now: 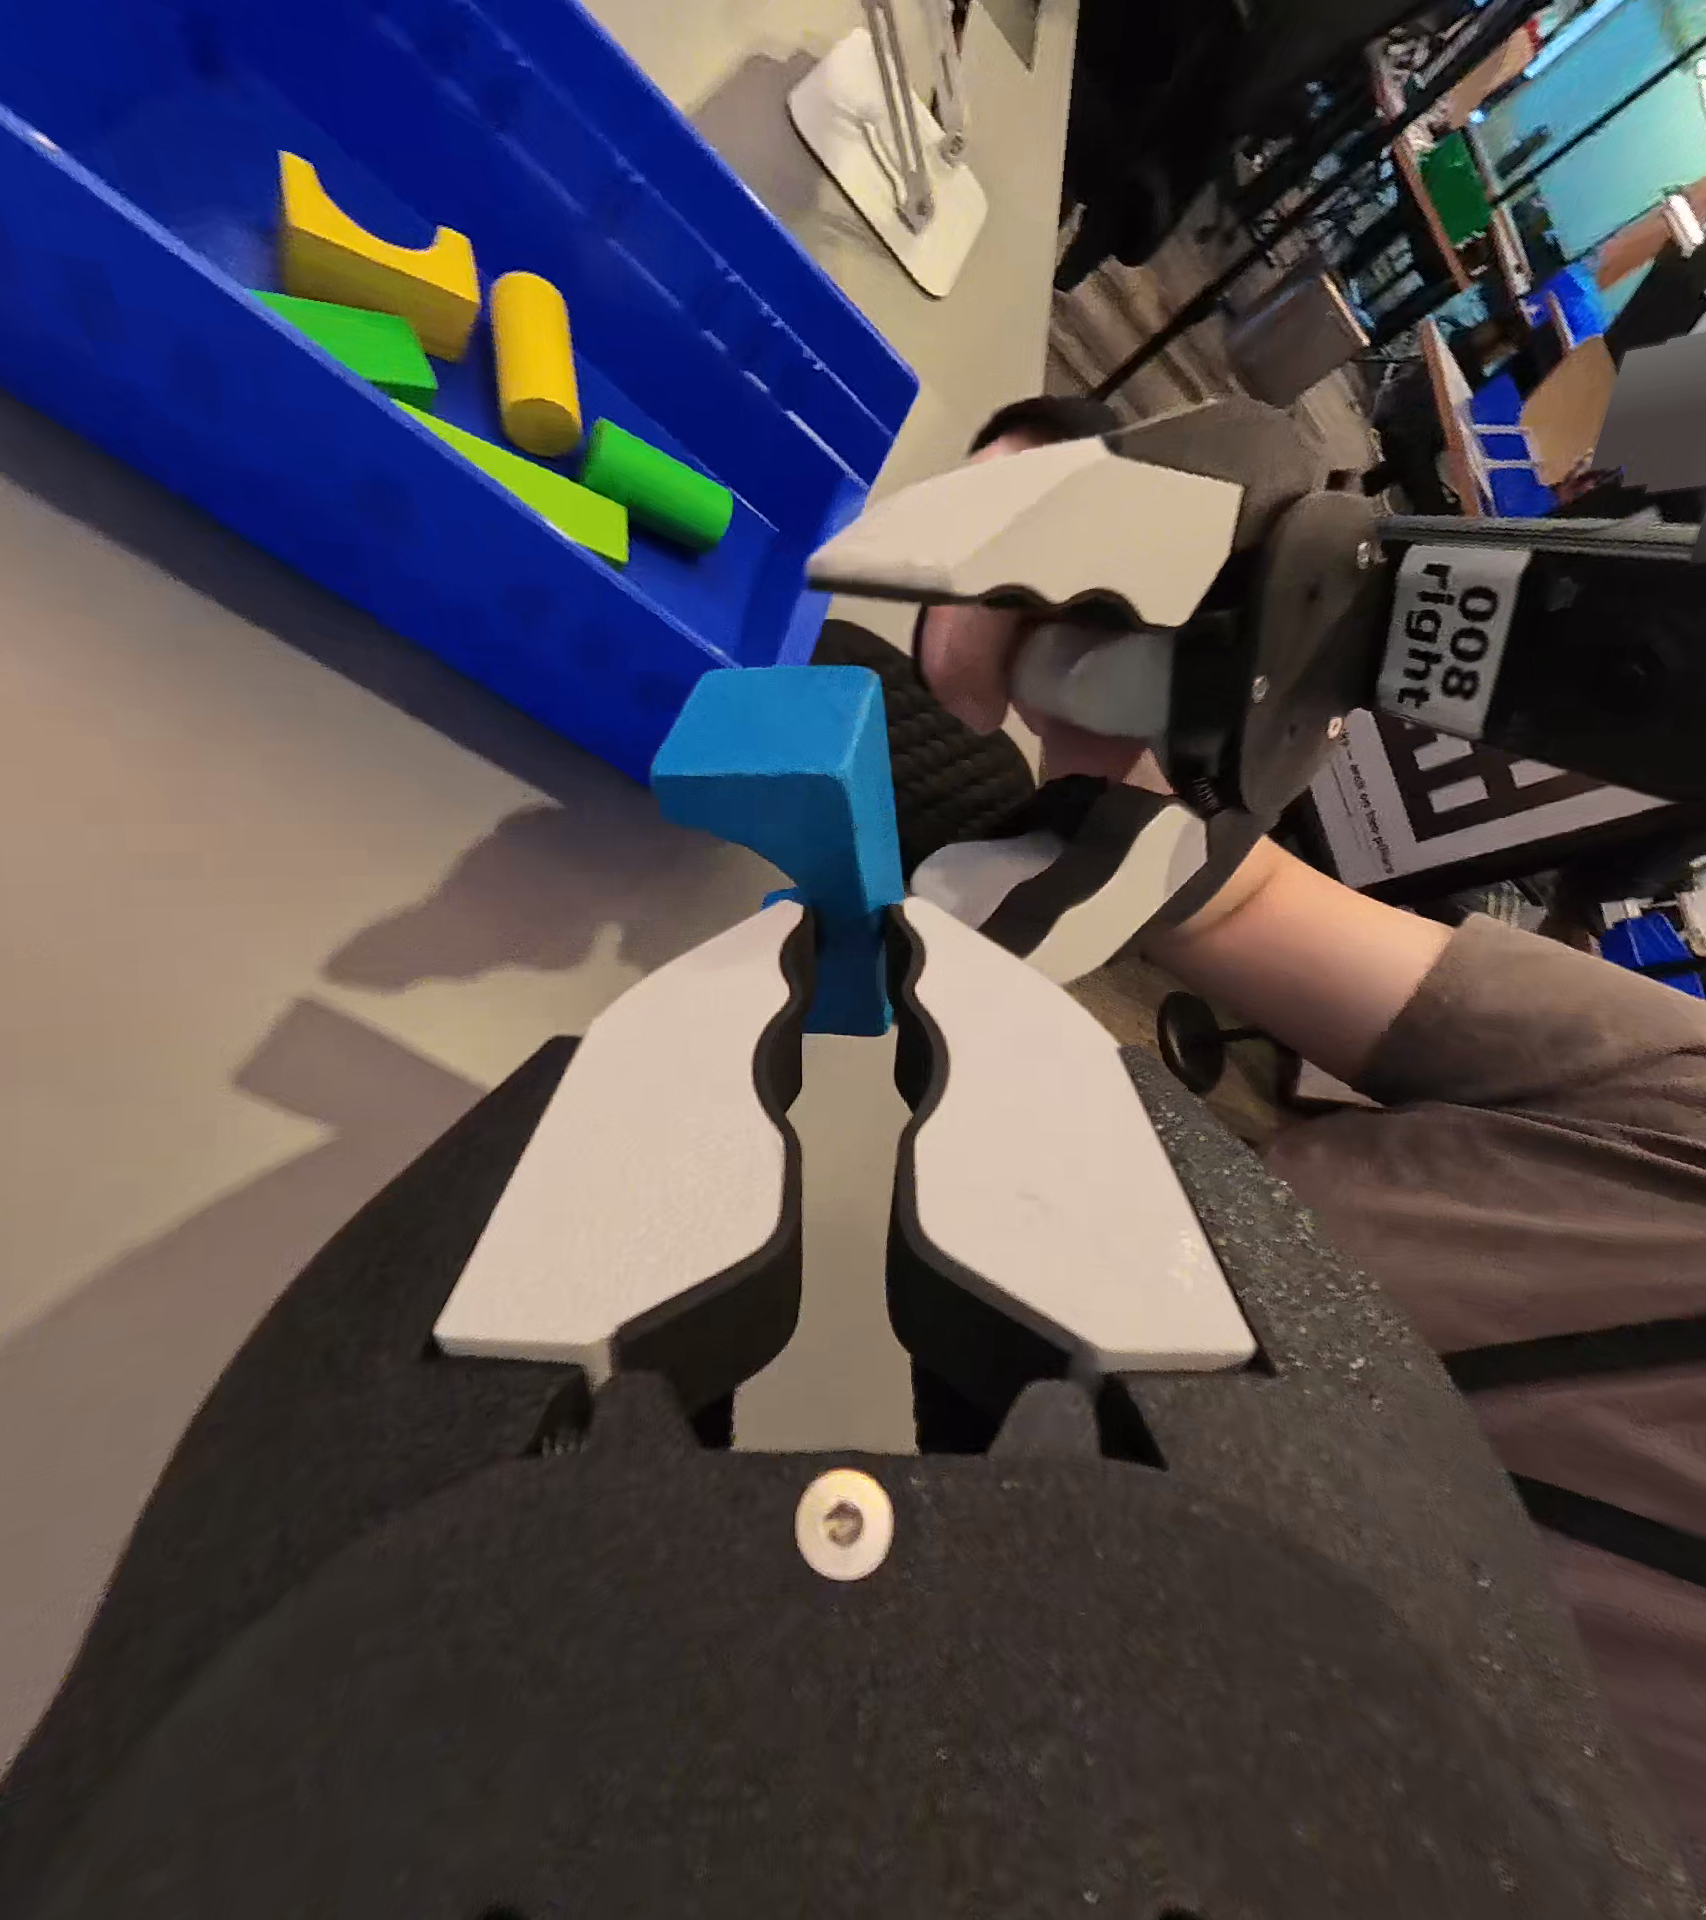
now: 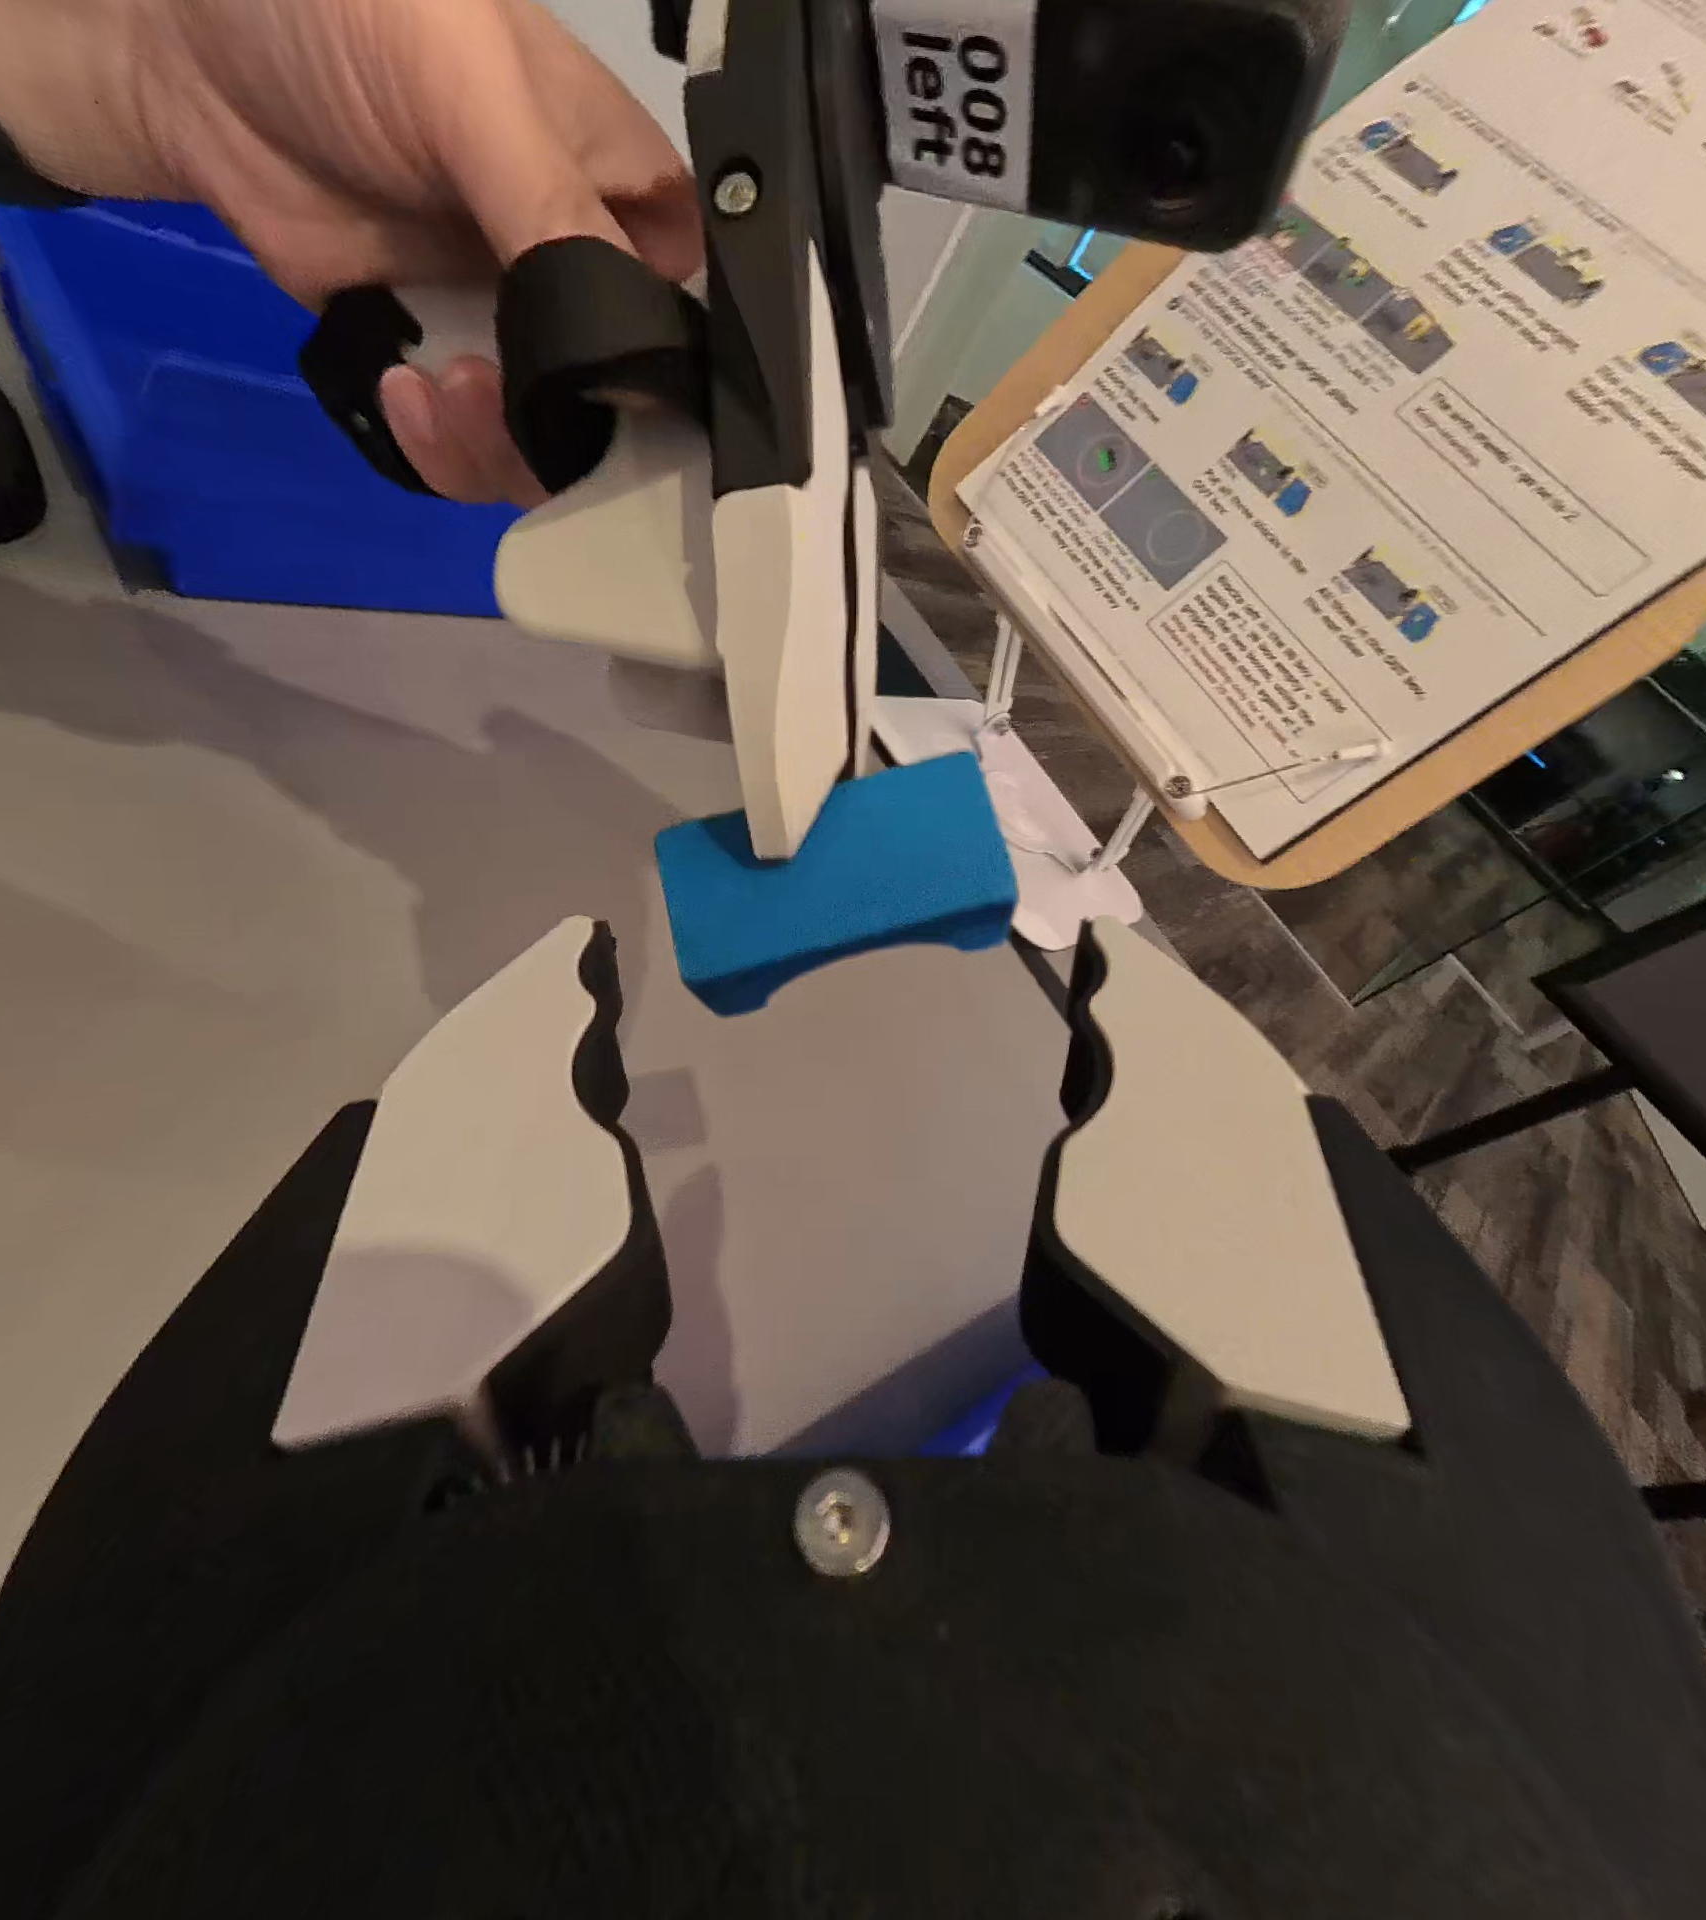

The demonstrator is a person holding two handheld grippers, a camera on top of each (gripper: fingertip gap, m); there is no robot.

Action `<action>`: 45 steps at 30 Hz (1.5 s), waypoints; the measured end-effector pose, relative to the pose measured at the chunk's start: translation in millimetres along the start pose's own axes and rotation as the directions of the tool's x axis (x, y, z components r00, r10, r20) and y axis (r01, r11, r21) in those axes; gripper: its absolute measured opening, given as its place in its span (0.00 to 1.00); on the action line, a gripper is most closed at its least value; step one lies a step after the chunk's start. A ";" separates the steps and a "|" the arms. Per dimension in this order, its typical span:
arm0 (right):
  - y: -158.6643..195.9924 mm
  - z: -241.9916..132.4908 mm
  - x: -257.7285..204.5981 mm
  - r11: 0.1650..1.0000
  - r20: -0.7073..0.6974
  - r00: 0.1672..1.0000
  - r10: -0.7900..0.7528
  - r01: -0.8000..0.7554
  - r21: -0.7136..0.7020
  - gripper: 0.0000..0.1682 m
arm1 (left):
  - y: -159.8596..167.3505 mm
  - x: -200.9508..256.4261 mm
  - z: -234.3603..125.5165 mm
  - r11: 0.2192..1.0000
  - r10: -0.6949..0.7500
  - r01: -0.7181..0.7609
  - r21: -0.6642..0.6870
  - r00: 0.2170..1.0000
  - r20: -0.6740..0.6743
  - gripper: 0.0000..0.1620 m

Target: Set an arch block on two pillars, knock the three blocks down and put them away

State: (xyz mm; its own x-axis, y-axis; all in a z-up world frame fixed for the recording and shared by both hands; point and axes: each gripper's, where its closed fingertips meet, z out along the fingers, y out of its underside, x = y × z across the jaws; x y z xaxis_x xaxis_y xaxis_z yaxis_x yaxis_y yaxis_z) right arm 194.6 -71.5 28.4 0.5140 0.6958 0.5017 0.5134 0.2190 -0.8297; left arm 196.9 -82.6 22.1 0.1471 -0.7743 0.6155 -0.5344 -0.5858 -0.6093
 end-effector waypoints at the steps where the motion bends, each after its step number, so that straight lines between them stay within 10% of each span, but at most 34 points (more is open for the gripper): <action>1: 0.5 2.5 -1.7 1.000 0.011 1.000 -0.006 0.006 -0.006 0.50 | 1.0 1.5 2.5 1.000 0.005 -0.005 -0.002 1.000 -0.011 0.08; 10: 21.7 -22.4 24.2 0.990 -0.049 0.996 -0.070 0.064 -0.124 0.43 | 3.0 0.2 -15.7 0.989 0.129 -0.130 0.073 0.991 0.023 0.24; 16: 168.1 -75.2 84.2 0.730 -0.105 0.922 0.374 -0.362 -0.580 0.43 | 4.9 -3.6 -91.0 0.896 0.320 -0.396 0.199 0.888 0.330 0.25; 22: 213.8 -55.5 37.3 0.691 0.134 0.940 0.314 -0.129 -0.711 0.44 | 33.0 -13.4 -120.9 0.882 0.338 -0.441 0.164 0.836 0.432 0.37; 33: 161.3 -105.7 163.5 0.813 -0.310 0.897 0.316 -0.425 -0.399 0.44 | 73.7 -49.1 -268.7 0.898 0.146 -0.423 0.126 0.554 0.819 0.50; 40: 251.3 -144.4 178.9 0.364 -0.532 0.727 0.433 -0.682 -0.635 0.44 | 118.5 -93.1 -348.1 0.946 -0.093 -0.245 0.212 0.422 0.902 0.52; 45: 300.2 -144.0 142.2 0.070 -0.598 0.589 0.544 -0.742 -0.667 0.26 | 174.0 -125.9 -367.3 0.941 -0.323 0.018 0.338 0.346 0.881 0.50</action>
State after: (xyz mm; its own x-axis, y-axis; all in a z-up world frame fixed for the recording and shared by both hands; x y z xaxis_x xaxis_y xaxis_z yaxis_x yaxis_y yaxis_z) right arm 520.9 -5.3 -114.1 0.9928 0.1197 -0.0092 0.1129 -0.9570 -0.2673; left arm -220.3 0.9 22.2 0.9566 -0.2897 -0.0306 -0.2191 -0.6461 -0.7311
